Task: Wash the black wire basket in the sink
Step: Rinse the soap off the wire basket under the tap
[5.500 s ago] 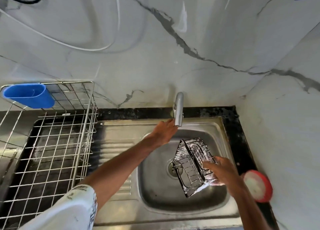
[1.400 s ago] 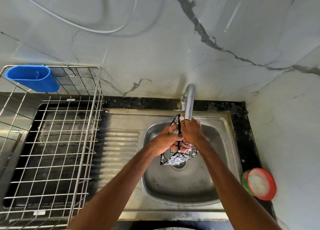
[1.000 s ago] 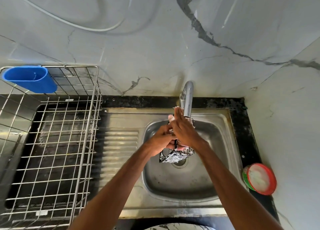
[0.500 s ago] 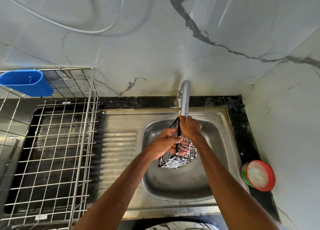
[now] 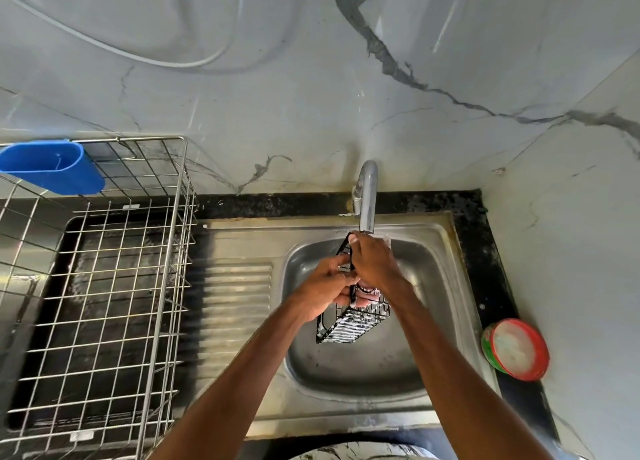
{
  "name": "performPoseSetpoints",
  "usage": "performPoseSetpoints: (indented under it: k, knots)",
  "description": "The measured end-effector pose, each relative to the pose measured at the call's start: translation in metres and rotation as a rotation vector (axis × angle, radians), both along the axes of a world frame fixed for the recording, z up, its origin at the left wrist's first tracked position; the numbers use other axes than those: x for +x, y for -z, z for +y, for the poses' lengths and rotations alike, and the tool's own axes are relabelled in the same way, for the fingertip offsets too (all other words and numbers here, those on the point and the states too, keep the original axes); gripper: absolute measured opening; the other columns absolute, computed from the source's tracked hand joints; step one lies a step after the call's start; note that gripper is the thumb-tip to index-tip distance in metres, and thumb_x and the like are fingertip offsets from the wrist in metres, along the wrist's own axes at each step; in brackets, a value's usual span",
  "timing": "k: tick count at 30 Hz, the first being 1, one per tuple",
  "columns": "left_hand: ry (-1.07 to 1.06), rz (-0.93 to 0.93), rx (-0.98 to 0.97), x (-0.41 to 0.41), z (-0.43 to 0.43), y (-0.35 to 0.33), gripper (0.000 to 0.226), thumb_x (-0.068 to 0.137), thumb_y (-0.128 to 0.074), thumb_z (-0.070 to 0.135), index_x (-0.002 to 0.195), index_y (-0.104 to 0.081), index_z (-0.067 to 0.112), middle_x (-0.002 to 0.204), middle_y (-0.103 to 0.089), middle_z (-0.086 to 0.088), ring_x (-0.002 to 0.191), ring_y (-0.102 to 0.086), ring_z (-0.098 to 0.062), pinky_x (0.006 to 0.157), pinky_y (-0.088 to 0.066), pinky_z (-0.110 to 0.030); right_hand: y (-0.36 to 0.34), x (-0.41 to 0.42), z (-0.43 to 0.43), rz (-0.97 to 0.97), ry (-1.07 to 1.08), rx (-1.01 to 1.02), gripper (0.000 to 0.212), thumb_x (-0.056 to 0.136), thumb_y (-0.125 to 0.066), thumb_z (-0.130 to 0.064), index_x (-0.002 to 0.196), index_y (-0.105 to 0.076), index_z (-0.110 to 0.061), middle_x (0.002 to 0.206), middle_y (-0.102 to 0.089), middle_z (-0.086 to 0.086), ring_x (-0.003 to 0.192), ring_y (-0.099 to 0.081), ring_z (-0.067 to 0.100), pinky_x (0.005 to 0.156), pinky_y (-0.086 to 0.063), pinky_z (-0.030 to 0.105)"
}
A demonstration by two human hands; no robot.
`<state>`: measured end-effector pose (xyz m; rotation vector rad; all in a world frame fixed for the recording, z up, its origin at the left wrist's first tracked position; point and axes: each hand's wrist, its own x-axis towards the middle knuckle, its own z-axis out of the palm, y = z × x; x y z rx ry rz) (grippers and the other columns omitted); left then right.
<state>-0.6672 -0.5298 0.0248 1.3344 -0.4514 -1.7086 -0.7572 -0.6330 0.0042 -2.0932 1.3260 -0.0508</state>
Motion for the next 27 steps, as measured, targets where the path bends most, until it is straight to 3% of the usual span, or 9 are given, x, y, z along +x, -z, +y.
performPoseSetpoints:
  k: [3,8,10,15,17,19,22,25,27]
  knots:
    - [-0.010,-0.003,-0.004,0.004,0.000,0.000,0.029,0.106,-0.053,0.003,0.134,-0.058,0.003,0.108,-0.077,-0.022,0.094,-0.078,-0.034,0.076,-0.066,-0.038,0.004,0.009,-0.010,0.017,0.053,0.067,0.050,0.110,-0.032,-0.039,0.108,-0.066,-0.004,0.096,-0.070,0.016,0.091,-0.067,0.031,0.078,-0.048,0.033]
    - [0.008,0.014,-0.010,0.006,0.000,-0.003,0.028,0.106,-0.053,0.004,0.134,-0.059,0.001,0.113,-0.075,-0.026,0.099,-0.077,-0.038,0.083,-0.065,-0.043,0.019,0.011,-0.033,0.004,0.224,0.291,0.057,0.103,-0.042,-0.047,0.114,-0.063,0.004,0.101,-0.069,0.023,0.093,-0.068,0.038,0.081,-0.057,0.044]
    - [0.015,0.016,-0.011,0.005,-0.001,-0.002,0.027,0.107,-0.052,0.003,0.133,-0.060,0.004,0.112,-0.076,-0.025,0.097,-0.077,-0.037,0.082,-0.065,-0.042,0.019,0.007,-0.033,0.079,0.177,0.242,0.055,0.105,-0.036,-0.046,0.116,-0.063,0.001,0.108,-0.068,0.023,0.101,-0.066,0.040,0.089,-0.055,0.045]
    - [-0.023,-0.013,-0.021,0.005,-0.002,-0.001,0.026,0.107,-0.051,0.001,0.129,-0.061,0.009,0.101,-0.079,-0.016,0.090,-0.079,-0.031,0.074,-0.065,-0.037,-0.009,0.006,-0.005,0.019,0.017,0.064,0.051,0.110,-0.028,-0.041,0.089,-0.061,-0.008,0.086,-0.066,0.015,0.084,-0.064,0.030,0.089,-0.052,0.048]
    - [-0.038,-0.068,-0.021,0.006,0.000,0.002,0.025,0.107,-0.048,-0.001,0.126,-0.061,0.008,0.095,-0.079,-0.014,0.084,-0.079,-0.026,0.072,-0.065,-0.037,-0.020,0.006,0.013,-0.010,-0.102,0.070,0.051,0.109,-0.024,-0.044,0.117,-0.058,-0.007,0.119,-0.063,0.019,0.115,-0.058,0.032,0.109,-0.041,0.051]
    - [-0.042,-0.120,-0.032,0.007,0.004,0.006,0.022,0.108,-0.046,0.001,0.120,-0.063,0.006,0.093,-0.076,-0.017,0.079,-0.076,-0.023,0.073,-0.065,-0.043,-0.027,0.005,0.024,0.055,-0.218,0.130,0.067,0.108,-0.018,-0.049,0.157,-0.022,-0.003,0.164,-0.022,0.018,0.153,-0.019,0.033,0.126,-0.014,0.045]
    - [-0.066,-0.093,-0.068,0.011,0.011,0.009,0.028,0.108,-0.048,0.001,0.134,-0.057,0.003,0.099,-0.076,-0.019,0.086,-0.076,-0.029,0.082,-0.064,-0.049,-0.023,0.011,0.023,0.097,-0.292,0.125,0.079,0.104,-0.012,-0.059,0.160,0.002,-0.006,0.169,0.006,0.014,0.156,0.003,0.028,0.127,-0.002,0.046]
    - [-0.049,-0.009,-0.124,0.013,0.018,0.006,0.039,0.108,-0.049,0.003,0.145,-0.049,0.013,0.111,-0.077,-0.018,0.099,-0.077,-0.036,0.083,-0.064,-0.043,-0.025,0.018,0.005,0.130,-0.255,0.129,0.077,0.105,-0.018,-0.057,0.160,-0.003,-0.006,0.168,-0.002,0.018,0.155,-0.006,0.034,0.125,-0.011,0.054]
    - [-0.036,0.009,-0.145,0.015,0.020,0.007,0.040,0.108,-0.050,0.006,0.147,-0.048,0.013,0.119,-0.075,-0.021,0.106,-0.074,-0.040,0.088,-0.063,-0.048,-0.026,0.021,-0.001,0.167,-0.304,0.111,0.072,0.108,-0.040,-0.037,0.161,0.001,-0.009,0.165,-0.009,0.028,0.153,-0.007,0.044,0.120,-0.023,0.062]
